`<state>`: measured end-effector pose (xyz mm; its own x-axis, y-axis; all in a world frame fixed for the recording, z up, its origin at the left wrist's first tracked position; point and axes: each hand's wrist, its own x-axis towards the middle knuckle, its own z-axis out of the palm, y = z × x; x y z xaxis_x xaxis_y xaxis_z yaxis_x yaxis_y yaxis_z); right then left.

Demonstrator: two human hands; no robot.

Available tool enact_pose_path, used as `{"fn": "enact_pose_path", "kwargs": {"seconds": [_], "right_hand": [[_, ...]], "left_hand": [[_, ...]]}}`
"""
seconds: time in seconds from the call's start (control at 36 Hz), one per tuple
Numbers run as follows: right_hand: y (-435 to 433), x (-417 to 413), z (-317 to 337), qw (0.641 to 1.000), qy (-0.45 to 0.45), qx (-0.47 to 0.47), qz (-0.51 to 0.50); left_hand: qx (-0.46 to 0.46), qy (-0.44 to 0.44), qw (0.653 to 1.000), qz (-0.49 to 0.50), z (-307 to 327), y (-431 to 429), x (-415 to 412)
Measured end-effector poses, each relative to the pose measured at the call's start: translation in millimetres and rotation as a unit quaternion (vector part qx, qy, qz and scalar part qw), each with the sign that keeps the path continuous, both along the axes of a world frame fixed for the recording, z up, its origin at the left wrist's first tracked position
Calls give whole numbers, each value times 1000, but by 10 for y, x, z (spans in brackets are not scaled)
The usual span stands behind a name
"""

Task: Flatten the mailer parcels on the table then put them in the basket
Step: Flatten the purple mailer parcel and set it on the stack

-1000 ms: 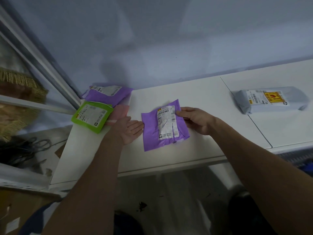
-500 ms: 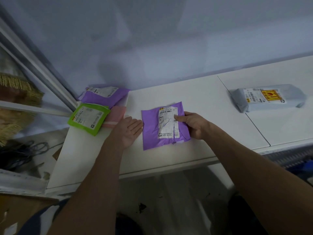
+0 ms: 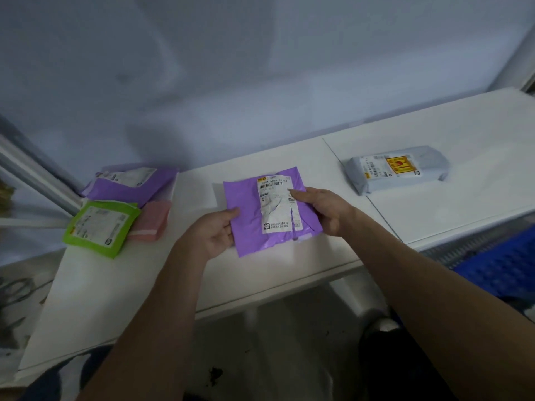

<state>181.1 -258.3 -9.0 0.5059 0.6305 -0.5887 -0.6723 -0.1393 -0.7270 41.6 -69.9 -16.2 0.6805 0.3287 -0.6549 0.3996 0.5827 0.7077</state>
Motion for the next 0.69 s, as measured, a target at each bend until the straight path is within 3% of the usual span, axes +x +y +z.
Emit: {"fn": "enact_pose_path", "kwargs": {"seconds": [0.69], "right_hand": [[-1041,998,173,997,-28,-34,-68]], "left_hand": [[-47,-15,999,-15,55,-976,1099]]}}
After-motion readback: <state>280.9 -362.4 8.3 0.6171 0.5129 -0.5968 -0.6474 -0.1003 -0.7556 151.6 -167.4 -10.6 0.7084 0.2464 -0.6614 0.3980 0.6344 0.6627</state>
